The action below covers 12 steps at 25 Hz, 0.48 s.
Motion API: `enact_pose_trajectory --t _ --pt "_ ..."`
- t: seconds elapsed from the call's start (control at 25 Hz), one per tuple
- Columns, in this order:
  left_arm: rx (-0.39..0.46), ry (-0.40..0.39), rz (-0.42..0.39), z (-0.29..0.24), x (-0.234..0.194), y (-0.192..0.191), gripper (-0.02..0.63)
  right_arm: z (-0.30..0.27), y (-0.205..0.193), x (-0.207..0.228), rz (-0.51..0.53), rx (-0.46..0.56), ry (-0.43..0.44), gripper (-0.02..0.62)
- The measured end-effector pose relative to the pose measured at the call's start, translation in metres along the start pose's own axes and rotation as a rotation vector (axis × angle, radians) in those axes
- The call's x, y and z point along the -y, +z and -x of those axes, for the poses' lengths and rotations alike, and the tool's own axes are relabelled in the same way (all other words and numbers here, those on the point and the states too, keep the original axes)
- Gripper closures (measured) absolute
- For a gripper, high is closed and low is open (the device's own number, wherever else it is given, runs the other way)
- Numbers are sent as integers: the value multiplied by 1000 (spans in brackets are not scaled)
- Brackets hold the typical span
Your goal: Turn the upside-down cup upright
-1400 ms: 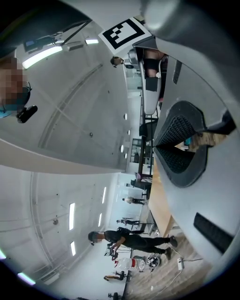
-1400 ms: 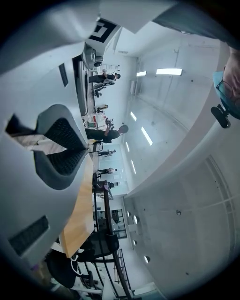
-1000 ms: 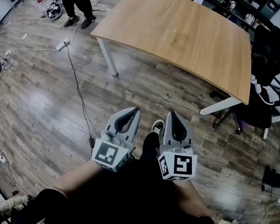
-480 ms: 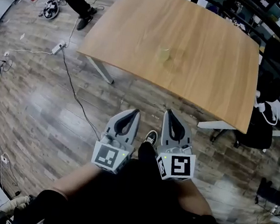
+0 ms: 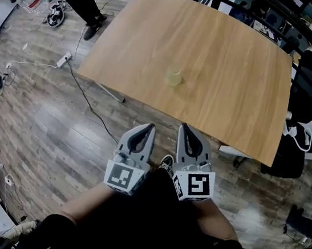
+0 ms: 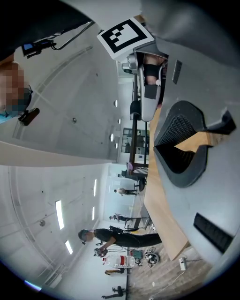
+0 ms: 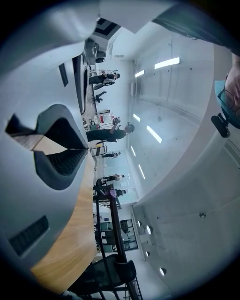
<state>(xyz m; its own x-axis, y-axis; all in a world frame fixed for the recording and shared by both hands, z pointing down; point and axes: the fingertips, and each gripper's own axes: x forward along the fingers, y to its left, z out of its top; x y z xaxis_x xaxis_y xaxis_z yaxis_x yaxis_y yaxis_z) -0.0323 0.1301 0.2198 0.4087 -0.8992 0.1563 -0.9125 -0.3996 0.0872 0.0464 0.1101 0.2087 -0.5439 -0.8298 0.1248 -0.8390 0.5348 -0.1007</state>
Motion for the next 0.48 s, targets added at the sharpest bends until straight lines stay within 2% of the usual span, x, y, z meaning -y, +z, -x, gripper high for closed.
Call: enact_pose_trajectory --t 0.16,0.32,0.48 --pt "-20 -2 5 -23 -20 -7 598 -28 -10 7 -15 -18 -13 581" --pt "-34 -47 -28 -49 -52 -9 598 -62 -14 7 -7 -40 -40 581" --pt "-40 -65 -18 -75 -85 -15 598 -96 -17 8 4 -49 -66 581"
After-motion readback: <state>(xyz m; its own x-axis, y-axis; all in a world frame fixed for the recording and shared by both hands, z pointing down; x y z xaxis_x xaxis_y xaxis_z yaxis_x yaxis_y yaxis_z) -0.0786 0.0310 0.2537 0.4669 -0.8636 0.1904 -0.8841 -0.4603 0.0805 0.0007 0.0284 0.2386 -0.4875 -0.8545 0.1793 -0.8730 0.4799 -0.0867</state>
